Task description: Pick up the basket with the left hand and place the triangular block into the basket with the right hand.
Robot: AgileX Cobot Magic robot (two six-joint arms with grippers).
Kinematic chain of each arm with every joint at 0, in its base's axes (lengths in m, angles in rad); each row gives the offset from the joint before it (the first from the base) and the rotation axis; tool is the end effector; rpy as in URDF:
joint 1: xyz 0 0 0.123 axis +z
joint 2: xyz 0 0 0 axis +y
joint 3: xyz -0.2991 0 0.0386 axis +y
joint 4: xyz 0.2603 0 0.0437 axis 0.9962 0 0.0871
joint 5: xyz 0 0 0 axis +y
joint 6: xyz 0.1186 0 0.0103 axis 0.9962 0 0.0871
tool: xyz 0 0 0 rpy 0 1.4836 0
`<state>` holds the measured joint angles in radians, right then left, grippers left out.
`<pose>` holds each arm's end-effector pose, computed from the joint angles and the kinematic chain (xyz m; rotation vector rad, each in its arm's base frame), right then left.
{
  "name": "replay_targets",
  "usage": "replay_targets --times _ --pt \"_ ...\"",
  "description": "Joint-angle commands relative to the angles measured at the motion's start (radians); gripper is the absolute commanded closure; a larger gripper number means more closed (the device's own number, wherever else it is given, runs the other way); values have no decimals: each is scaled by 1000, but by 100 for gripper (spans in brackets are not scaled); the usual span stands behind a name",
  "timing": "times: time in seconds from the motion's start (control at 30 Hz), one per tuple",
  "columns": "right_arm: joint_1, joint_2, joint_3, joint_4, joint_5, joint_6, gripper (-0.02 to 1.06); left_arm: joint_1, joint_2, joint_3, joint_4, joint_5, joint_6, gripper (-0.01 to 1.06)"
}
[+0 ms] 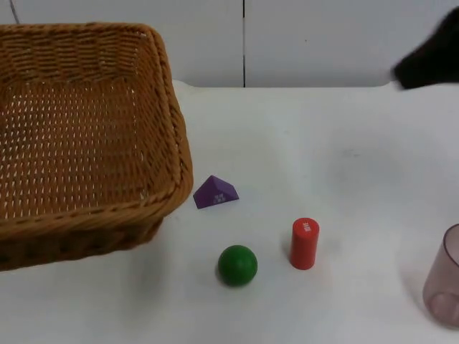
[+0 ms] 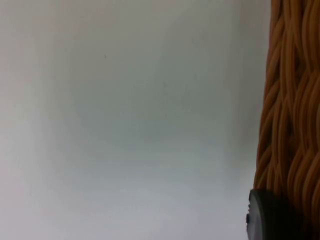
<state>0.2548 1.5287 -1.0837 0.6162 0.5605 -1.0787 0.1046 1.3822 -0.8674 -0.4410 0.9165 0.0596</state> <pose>0.3353 0.1252 0.2671 -1.0439 2.1200 0.2384 0.2631 -0.0129 0.2261 -0.3916 2.8163 -0.5180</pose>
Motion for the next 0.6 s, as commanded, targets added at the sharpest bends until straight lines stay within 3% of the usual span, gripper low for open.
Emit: replay_targets --times 0.0,0.23,0.47,0.57 --pt "53 56 -33 13 -53 -67 0 2 -6 -4 -33 -13 15 105" --pt "145 312 -264 17 -3 -159 0 2 -6 -4 -35 -16 15 105" --pt "174 601 -562 18 200 -209 0 2 -6 -4 -94 -17 15 105" --pt "179 667 -623 20 224 -212 0 2 -6 -4 -115 -17 15 105"
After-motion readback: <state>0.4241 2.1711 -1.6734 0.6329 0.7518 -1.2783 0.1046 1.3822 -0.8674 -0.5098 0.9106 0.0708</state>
